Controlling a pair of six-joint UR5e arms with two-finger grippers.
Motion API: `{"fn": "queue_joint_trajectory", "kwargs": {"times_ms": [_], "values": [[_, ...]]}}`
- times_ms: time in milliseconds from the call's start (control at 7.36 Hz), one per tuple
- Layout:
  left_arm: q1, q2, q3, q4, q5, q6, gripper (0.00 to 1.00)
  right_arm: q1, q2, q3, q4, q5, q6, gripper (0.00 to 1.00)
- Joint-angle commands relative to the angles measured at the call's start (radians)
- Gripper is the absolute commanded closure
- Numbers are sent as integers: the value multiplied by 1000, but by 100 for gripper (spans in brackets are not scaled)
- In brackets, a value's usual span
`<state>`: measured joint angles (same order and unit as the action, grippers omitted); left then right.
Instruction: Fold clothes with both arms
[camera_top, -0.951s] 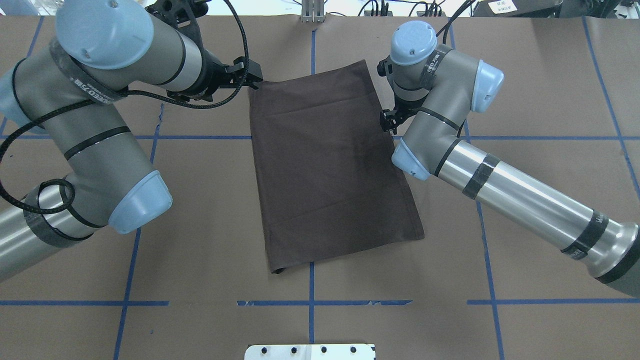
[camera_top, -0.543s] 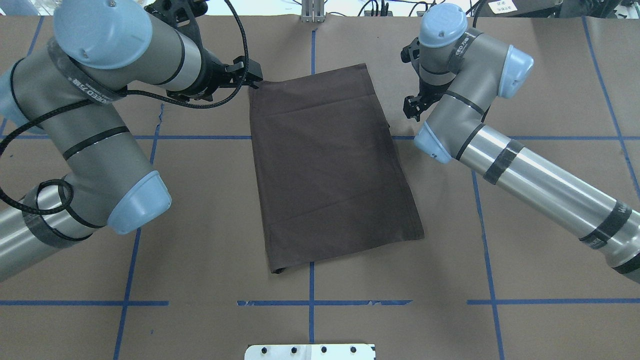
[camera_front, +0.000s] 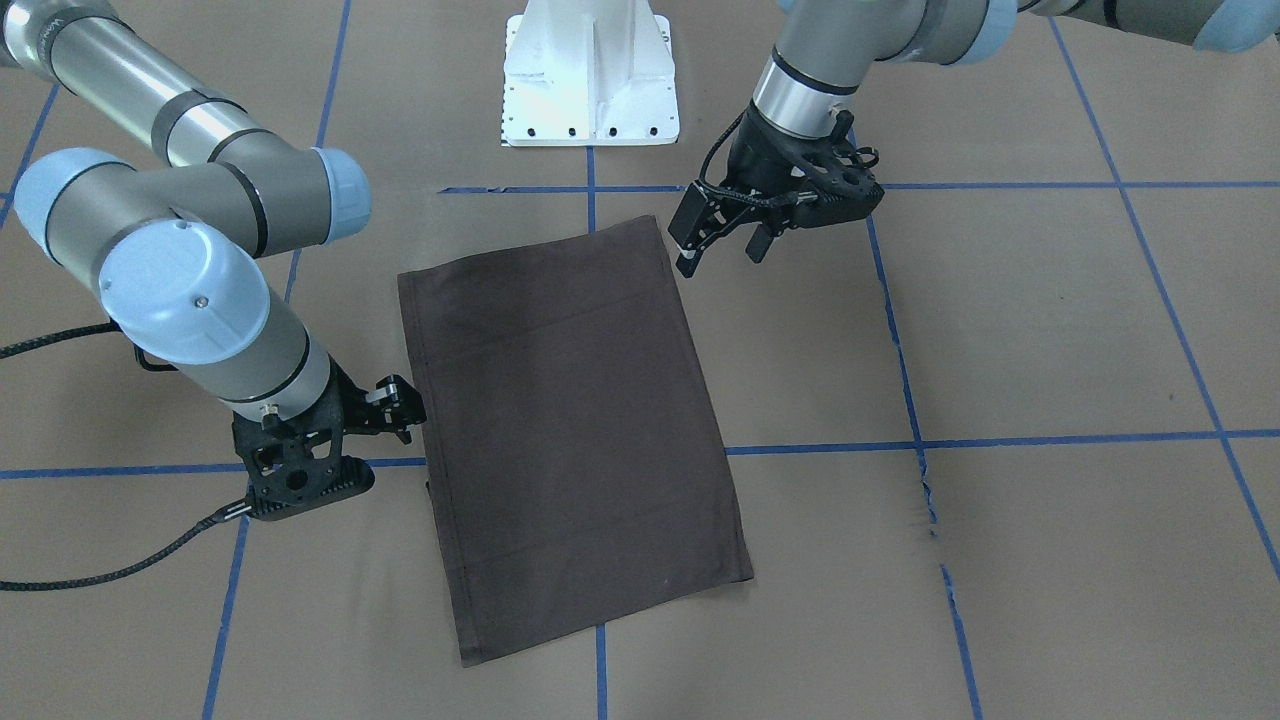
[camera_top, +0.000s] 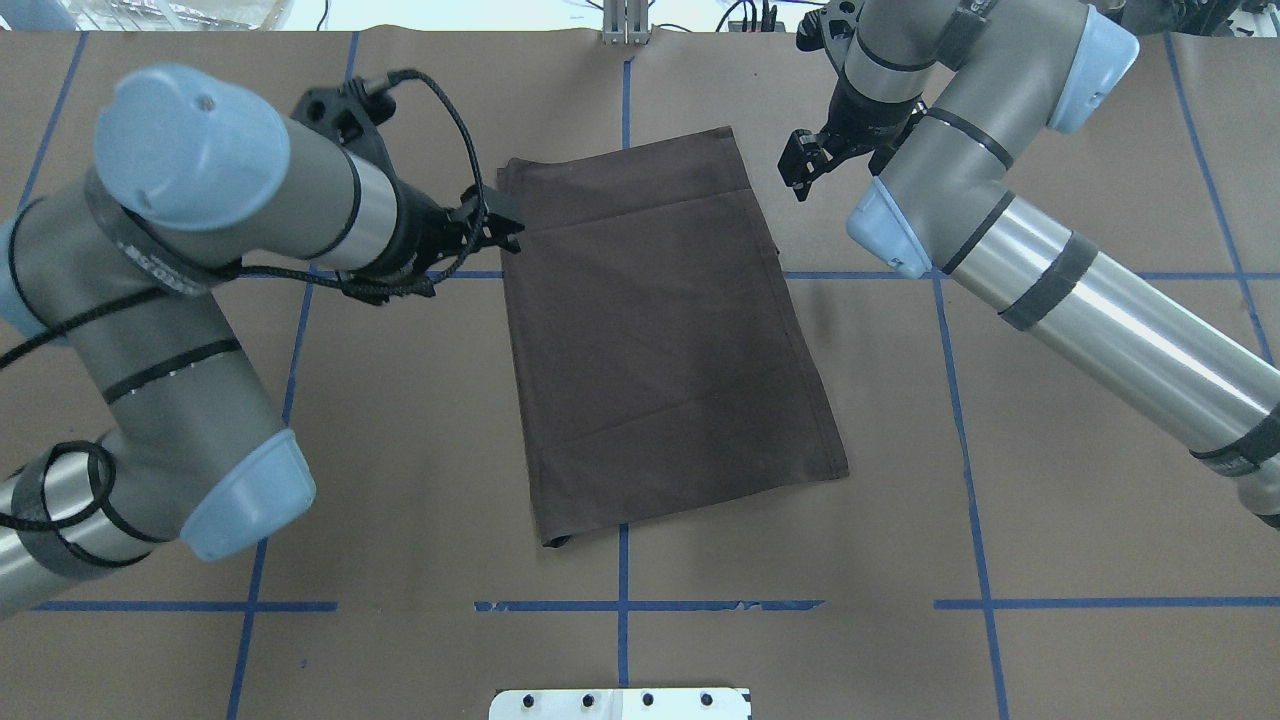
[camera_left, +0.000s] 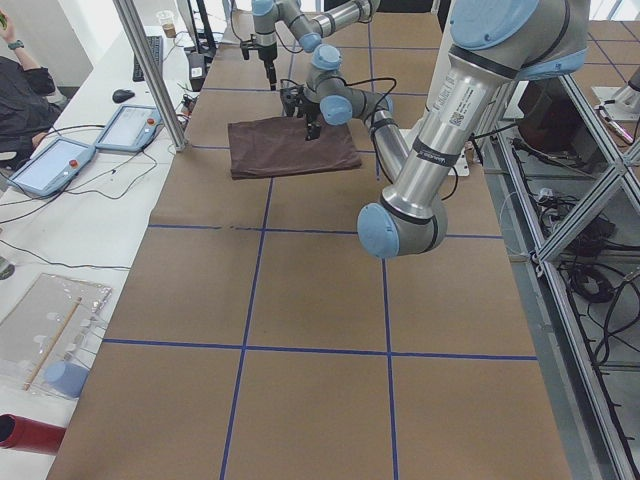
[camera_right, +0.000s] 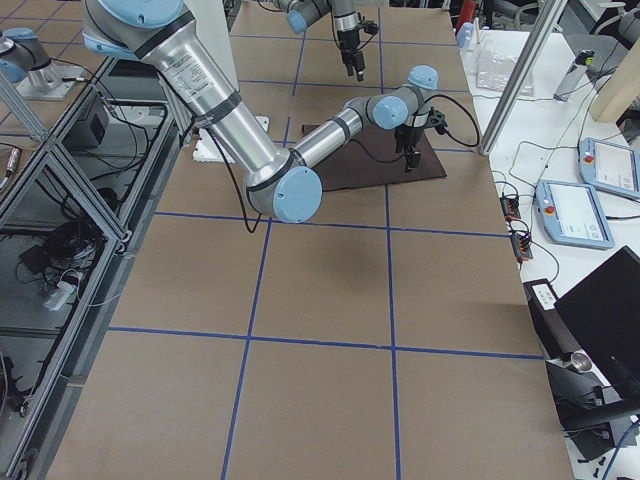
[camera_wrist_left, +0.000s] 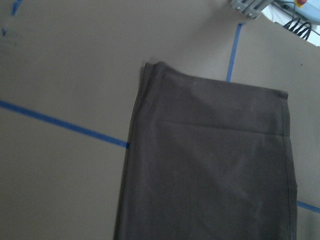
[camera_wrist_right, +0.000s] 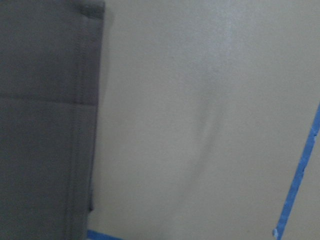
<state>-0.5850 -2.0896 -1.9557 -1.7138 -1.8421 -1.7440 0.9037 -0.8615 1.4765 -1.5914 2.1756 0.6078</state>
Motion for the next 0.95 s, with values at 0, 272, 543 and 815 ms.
{"fn": "queue_joint_trajectory", "kwargs": {"times_ms": [0,272,543,815], "values": [[195,40,-12,20,117,-228,1,-35,-92,183,-1,41,124,0],[289,30,9,55,167,-298,7,-71,-105,240,5,49,243,0],[298,-16,117,46,202,-296,10,-74,-106,252,5,47,245,0],[301,-32,135,46,204,-298,10,-82,-108,249,5,44,245,0]]}}
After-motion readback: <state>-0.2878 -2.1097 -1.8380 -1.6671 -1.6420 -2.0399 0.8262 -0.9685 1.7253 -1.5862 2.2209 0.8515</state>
